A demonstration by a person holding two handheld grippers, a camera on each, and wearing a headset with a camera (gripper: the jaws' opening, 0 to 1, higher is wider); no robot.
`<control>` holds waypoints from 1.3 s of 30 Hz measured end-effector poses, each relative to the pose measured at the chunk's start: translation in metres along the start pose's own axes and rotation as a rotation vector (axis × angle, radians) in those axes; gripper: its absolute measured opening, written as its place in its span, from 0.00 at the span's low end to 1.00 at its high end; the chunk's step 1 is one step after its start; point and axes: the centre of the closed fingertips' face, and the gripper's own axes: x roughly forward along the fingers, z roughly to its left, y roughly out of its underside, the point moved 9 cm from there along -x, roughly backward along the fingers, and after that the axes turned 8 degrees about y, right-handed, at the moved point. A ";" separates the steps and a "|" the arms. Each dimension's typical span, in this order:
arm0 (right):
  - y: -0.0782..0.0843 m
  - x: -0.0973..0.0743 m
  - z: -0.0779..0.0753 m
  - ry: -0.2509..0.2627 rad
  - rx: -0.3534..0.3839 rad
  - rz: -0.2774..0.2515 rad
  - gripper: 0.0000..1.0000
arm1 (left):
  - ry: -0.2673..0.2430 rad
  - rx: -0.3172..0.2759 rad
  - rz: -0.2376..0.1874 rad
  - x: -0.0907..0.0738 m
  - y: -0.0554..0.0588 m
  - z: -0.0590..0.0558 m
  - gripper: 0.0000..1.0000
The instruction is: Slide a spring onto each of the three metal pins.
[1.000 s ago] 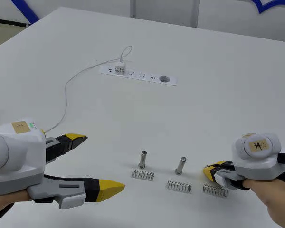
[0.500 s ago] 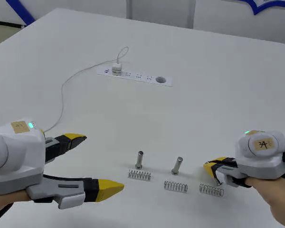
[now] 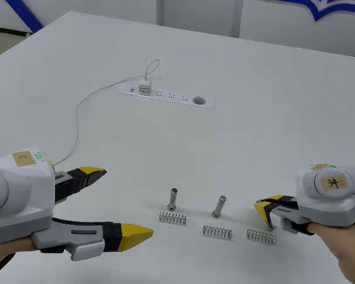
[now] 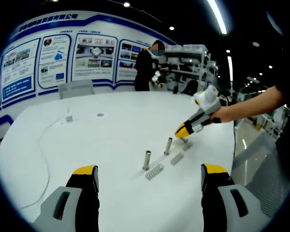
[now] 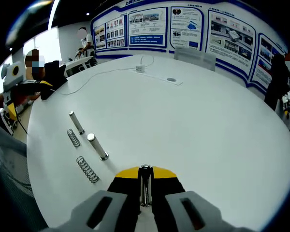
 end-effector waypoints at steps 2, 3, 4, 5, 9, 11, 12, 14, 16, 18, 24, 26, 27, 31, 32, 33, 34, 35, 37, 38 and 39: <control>0.000 -0.001 0.000 -0.001 0.001 -0.005 0.07 | 0.000 0.000 -0.001 0.000 0.000 0.000 0.90; 0.000 -0.002 0.001 -0.001 0.002 -0.007 0.07 | 0.000 0.000 -0.001 0.000 0.000 0.000 0.90; -0.001 -0.002 0.001 0.000 0.001 -0.011 0.07 | 0.001 0.001 -0.001 0.000 -0.001 0.000 0.90; -0.001 -0.003 0.000 0.001 0.000 -0.013 0.07 | 0.002 0.002 -0.002 0.001 -0.001 -0.001 0.90; -0.003 -0.006 0.000 -0.001 0.009 -0.030 0.07 | 0.004 0.006 -0.002 0.001 -0.002 -0.001 0.90; -0.004 -0.007 0.000 -0.002 0.008 -0.035 0.07 | 0.004 0.007 -0.003 0.001 -0.003 -0.001 0.90; -0.004 -0.008 0.000 0.000 0.006 -0.036 0.07 | 0.006 0.008 -0.002 0.002 -0.003 -0.002 0.90; -0.004 -0.009 0.001 0.001 0.007 -0.039 0.07 | 0.007 0.012 -0.001 0.002 -0.004 -0.002 0.90; -0.004 -0.010 0.001 0.004 0.009 -0.041 0.07 | 0.008 0.013 -0.002 0.002 -0.005 -0.003 0.90; -0.004 -0.012 0.001 0.007 0.014 -0.044 0.07 | 0.009 0.015 -0.002 0.002 -0.005 -0.003 0.90; -0.002 -0.017 -0.001 0.018 0.018 -0.056 0.07 | 0.011 0.018 -0.003 0.001 -0.006 -0.006 0.90; -0.001 -0.018 -0.001 0.021 0.018 -0.058 0.07 | 0.013 0.020 0.000 0.001 -0.006 -0.007 0.90; 0.000 -0.019 -0.001 0.023 0.021 -0.059 0.07 | 0.015 0.021 0.001 0.002 -0.006 -0.007 0.90; 0.002 -0.021 -0.003 0.033 0.027 -0.070 0.07 | 0.021 0.025 0.003 0.003 -0.006 -0.009 0.90; 0.002 -0.021 -0.003 0.037 0.029 -0.076 0.07 | 0.022 0.026 0.003 0.003 -0.006 -0.009 0.90; 0.003 -0.022 -0.003 0.039 0.030 -0.081 0.07 | 0.022 0.027 0.003 0.003 -0.007 -0.009 0.90; 0.004 -0.022 -0.003 0.036 0.038 -0.086 0.07 | 0.022 0.026 0.002 0.003 -0.007 -0.010 0.90; 0.005 -0.022 -0.002 0.036 0.053 -0.088 0.07 | 0.023 0.025 0.000 0.003 -0.007 -0.010 0.90; 0.006 -0.023 -0.002 0.035 0.061 -0.099 0.07 | 0.023 0.027 0.002 0.003 -0.007 -0.010 0.90; 0.007 -0.023 -0.001 0.037 0.064 -0.105 0.07 | 0.023 0.029 0.003 0.003 -0.007 -0.010 0.90; 0.008 -0.024 -0.001 0.039 0.065 -0.112 0.07 | 0.024 0.029 0.003 0.003 -0.007 -0.011 0.90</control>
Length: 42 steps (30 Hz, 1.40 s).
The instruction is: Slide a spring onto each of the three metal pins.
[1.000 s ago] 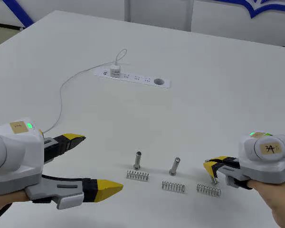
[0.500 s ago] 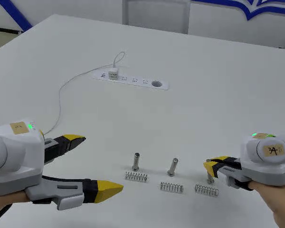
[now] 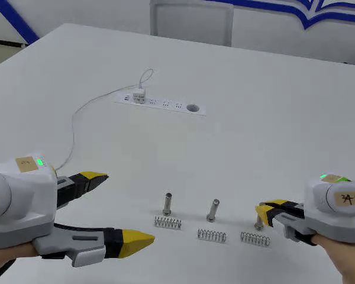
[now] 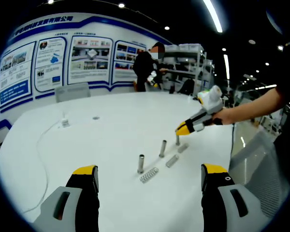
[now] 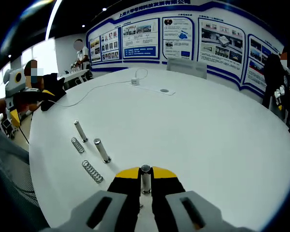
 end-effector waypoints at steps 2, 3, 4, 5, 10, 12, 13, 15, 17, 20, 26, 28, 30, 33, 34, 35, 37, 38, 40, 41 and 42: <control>0.001 -0.002 0.001 0.014 -0.014 -0.021 0.08 | 0.001 0.000 0.000 0.000 0.000 -0.001 0.90; 0.002 -0.002 0.001 0.016 -0.034 -0.030 0.08 | 0.001 0.001 0.000 0.000 0.000 -0.001 0.90; 0.003 -0.003 0.002 0.010 -0.037 -0.034 0.08 | 0.002 0.001 0.000 0.000 0.000 -0.001 0.90; 0.004 -0.004 0.003 0.000 -0.026 -0.042 0.08 | 0.002 0.002 0.001 0.000 0.000 -0.001 0.90; 0.008 -0.006 0.004 0.002 -0.036 -0.071 0.08 | 0.002 0.003 0.002 -0.001 0.000 -0.002 0.90; 0.009 -0.007 0.004 0.000 -0.028 -0.082 0.08 | 0.001 0.003 -0.001 -0.001 -0.001 -0.002 0.90; 0.010 -0.008 0.004 0.002 -0.027 -0.084 0.08 | 0.001 0.002 -0.003 -0.001 -0.001 -0.002 0.90; 0.011 -0.008 0.004 -0.005 -0.009 -0.090 0.08 | 0.002 0.004 -0.003 -0.001 -0.001 -0.003 0.90; 0.010 -0.008 0.005 -0.010 -0.009 -0.091 0.08 | 0.003 0.006 0.000 -0.002 -0.001 -0.003 0.90; 0.010 -0.009 0.005 -0.007 -0.022 -0.087 0.08 | 0.003 0.005 0.000 -0.002 -0.001 -0.003 0.90; 0.003 -0.012 0.003 -0.003 -0.005 -0.102 0.10 | 0.006 0.010 -0.001 -0.003 -0.003 -0.003 0.90; 0.000 -0.012 0.002 -0.008 -0.008 -0.103 0.11 | 0.006 0.011 0.000 -0.003 -0.003 -0.004 0.90; -0.003 -0.014 0.000 -0.003 -0.016 -0.109 0.11 | 0.006 0.011 -0.001 -0.002 -0.003 -0.004 0.90; -0.006 -0.018 -0.004 0.000 0.006 -0.124 0.12 | 0.009 0.012 -0.003 -0.002 -0.003 -0.005 0.90; -0.006 -0.019 -0.005 0.000 0.018 -0.130 0.13 | 0.010 0.013 -0.002 -0.002 -0.003 -0.005 0.90; -0.005 -0.021 -0.006 -0.001 0.021 -0.131 0.14 | 0.011 0.014 -0.001 -0.002 -0.003 -0.005 0.90; -0.001 -0.024 -0.009 -0.001 0.014 -0.126 0.14 | 0.011 0.013 -0.002 -0.002 -0.003 -0.005 0.90; 0.001 -0.025 -0.010 -0.001 0.012 -0.122 0.15 | 0.012 0.012 -0.002 -0.001 -0.003 -0.005 0.90; 0.008 -0.028 -0.013 -0.007 0.009 -0.104 0.16 | 0.013 0.013 0.001 -0.001 -0.003 -0.005 0.90; 0.011 -0.029 -0.014 -0.010 0.006 -0.096 0.16 | 0.014 0.014 0.003 0.000 -0.003 -0.005 0.90; 0.015 -0.031 -0.015 -0.020 0.002 -0.082 0.17 | 0.014 0.013 0.003 0.000 -0.002 -0.005 0.90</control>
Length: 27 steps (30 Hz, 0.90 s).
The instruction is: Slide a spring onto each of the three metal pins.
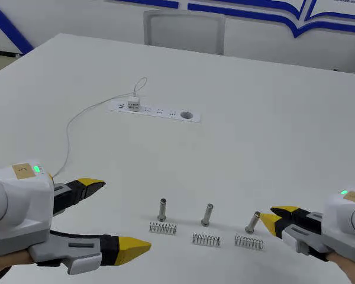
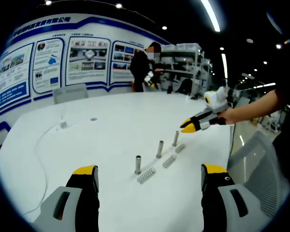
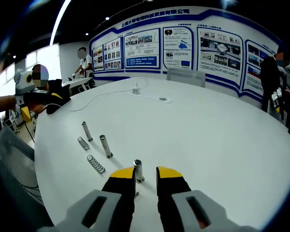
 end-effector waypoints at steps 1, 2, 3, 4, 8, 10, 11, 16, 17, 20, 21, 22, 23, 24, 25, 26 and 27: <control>0.003 -0.001 0.000 -0.011 -0.005 0.013 0.17 | 0.001 -0.002 -0.001 0.001 0.000 0.000 0.90; 0.008 -0.002 -0.001 -0.029 -0.018 0.034 0.18 | 0.004 -0.002 0.000 0.001 0.000 -0.001 0.90; 0.011 -0.002 -0.001 -0.035 -0.031 0.044 0.18 | 0.006 0.001 0.003 0.002 0.000 -0.001 0.90; 0.014 -0.002 -0.001 -0.051 -0.049 0.058 0.19 | 0.007 0.003 0.006 0.002 0.000 -0.001 0.90; 0.020 -0.001 0.003 -0.126 -0.111 0.084 0.21 | 0.005 -0.001 0.010 0.003 0.001 -0.001 0.90; 0.022 0.001 0.006 -0.160 -0.138 0.097 0.22 | 0.004 -0.001 0.017 0.003 0.002 0.000 0.90; 0.023 0.002 0.006 -0.169 -0.152 0.105 0.23 | 0.004 -0.002 0.019 0.003 0.002 0.000 0.90; 0.026 0.012 0.009 -0.226 -0.215 0.143 0.27 | -0.005 -0.012 0.026 0.003 0.004 0.001 0.90; 0.026 0.014 0.010 -0.235 -0.228 0.146 0.27 | -0.006 -0.014 0.026 0.003 0.004 0.001 0.90; 0.026 0.020 0.011 -0.254 -0.246 0.148 0.27 | -0.005 -0.015 0.030 0.004 0.003 0.000 0.90; 0.026 0.022 0.012 -0.264 -0.251 0.151 0.27 | -0.003 -0.015 0.032 0.005 0.003 -0.001 0.90; 0.027 0.024 0.012 -0.280 -0.262 0.152 0.27 | -0.001 -0.014 0.037 0.005 0.004 -0.001 0.90; 0.028 0.025 0.013 -0.290 -0.272 0.152 0.27 | -0.001 -0.013 0.043 0.005 0.004 -0.001 0.90; 0.029 0.027 0.013 -0.300 -0.281 0.154 0.27 | -0.001 -0.013 0.048 0.004 0.005 -0.001 0.90; 0.030 0.029 0.014 -0.310 -0.290 0.158 0.27 | -0.004 -0.014 0.056 0.004 0.006 -0.001 0.90; 0.031 0.030 0.014 -0.317 -0.297 0.158 0.27 | -0.005 -0.015 0.060 0.003 0.007 -0.001 0.90; 0.033 0.031 0.015 -0.327 -0.309 0.156 0.27 | -0.008 -0.018 0.065 0.003 0.008 0.000 0.90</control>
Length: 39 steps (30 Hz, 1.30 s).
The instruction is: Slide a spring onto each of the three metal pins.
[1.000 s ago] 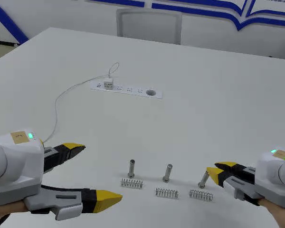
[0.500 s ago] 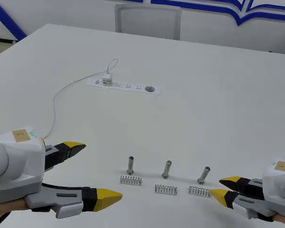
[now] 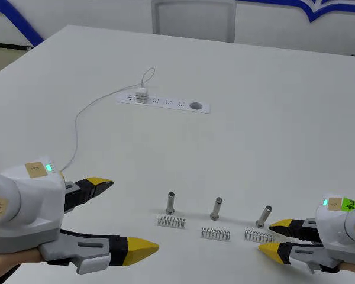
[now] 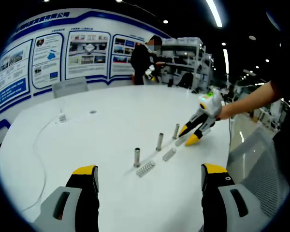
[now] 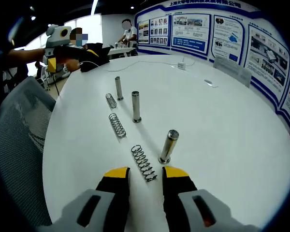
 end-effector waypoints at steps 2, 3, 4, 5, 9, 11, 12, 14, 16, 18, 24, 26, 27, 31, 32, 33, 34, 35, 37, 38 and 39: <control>0.001 0.001 0.001 -0.004 0.038 -0.027 0.27 | -0.004 -0.005 0.006 -0.001 0.001 0.000 0.90; 0.002 0.001 0.000 -0.012 0.043 -0.021 0.27 | -0.006 -0.006 0.009 -0.001 0.001 -0.001 0.90; 0.003 0.001 0.000 -0.013 0.043 -0.020 0.26 | -0.007 -0.006 0.010 -0.001 0.000 -0.001 0.90; 0.003 0.002 0.000 -0.018 0.044 -0.027 0.26 | -0.007 -0.007 0.010 -0.001 0.000 -0.001 0.90; 0.005 0.001 -0.003 -0.041 0.034 -0.037 0.24 | -0.008 -0.007 0.015 0.000 -0.001 -0.003 0.90; 0.006 0.001 -0.004 -0.054 0.023 -0.042 0.21 | -0.007 -0.006 0.019 0.001 -0.001 -0.004 0.90; 0.007 0.001 -0.004 -0.055 0.014 -0.047 0.20 | -0.006 -0.005 0.021 0.002 -0.001 -0.005 0.90; 0.009 -0.002 -0.003 -0.073 0.006 -0.054 0.16 | -0.007 -0.001 0.026 0.002 -0.002 -0.008 0.90; 0.008 -0.003 -0.002 -0.082 -0.007 -0.066 0.15 | -0.011 0.005 0.029 0.002 -0.004 -0.010 0.90; 0.008 -0.004 -0.002 -0.085 -0.001 -0.066 0.14 | -0.017 0.004 0.026 0.001 -0.006 -0.011 0.90; 0.007 -0.002 -0.002 -0.098 -0.027 -0.068 0.12 | -0.026 0.016 0.033 -0.002 -0.009 -0.017 0.90; 0.007 -0.002 -0.001 -0.099 -0.033 -0.068 0.12 | -0.029 0.013 0.030 -0.003 -0.009 -0.019 0.90; 0.007 -0.002 -0.001 -0.099 -0.034 -0.069 0.12 | -0.030 0.014 0.031 -0.003 -0.009 -0.020 0.90; 0.005 -0.002 0.002 -0.092 -0.052 -0.060 0.11 | -0.026 0.016 0.032 -0.003 -0.008 -0.025 0.90; 0.004 -0.002 0.003 -0.088 -0.062 -0.055 0.10 | -0.025 0.014 0.030 -0.004 -0.008 -0.025 0.90; 0.004 -0.002 0.003 -0.083 -0.064 -0.051 0.10 | -0.026 0.014 0.029 -0.004 -0.008 -0.026 0.90; 0.003 -0.002 0.004 -0.081 -0.065 -0.048 0.10 | -0.026 0.015 0.029 -0.004 -0.008 -0.027 0.90; 0.003 -0.003 0.004 -0.075 -0.063 -0.045 0.10 | -0.025 0.018 0.031 -0.004 -0.008 -0.027 0.90; 0.003 -0.003 0.005 -0.067 -0.064 -0.042 0.10 | -0.025 0.021 0.034 -0.004 -0.008 -0.028 0.89; 0.003 -0.004 0.005 -0.061 -0.063 -0.037 0.10 | -0.025 0.024 0.034 -0.004 -0.008 -0.028 0.89; 0.002 -0.004 0.006 -0.059 -0.063 -0.037 0.10 | -0.024 0.025 0.034 -0.004 -0.009 -0.028 0.89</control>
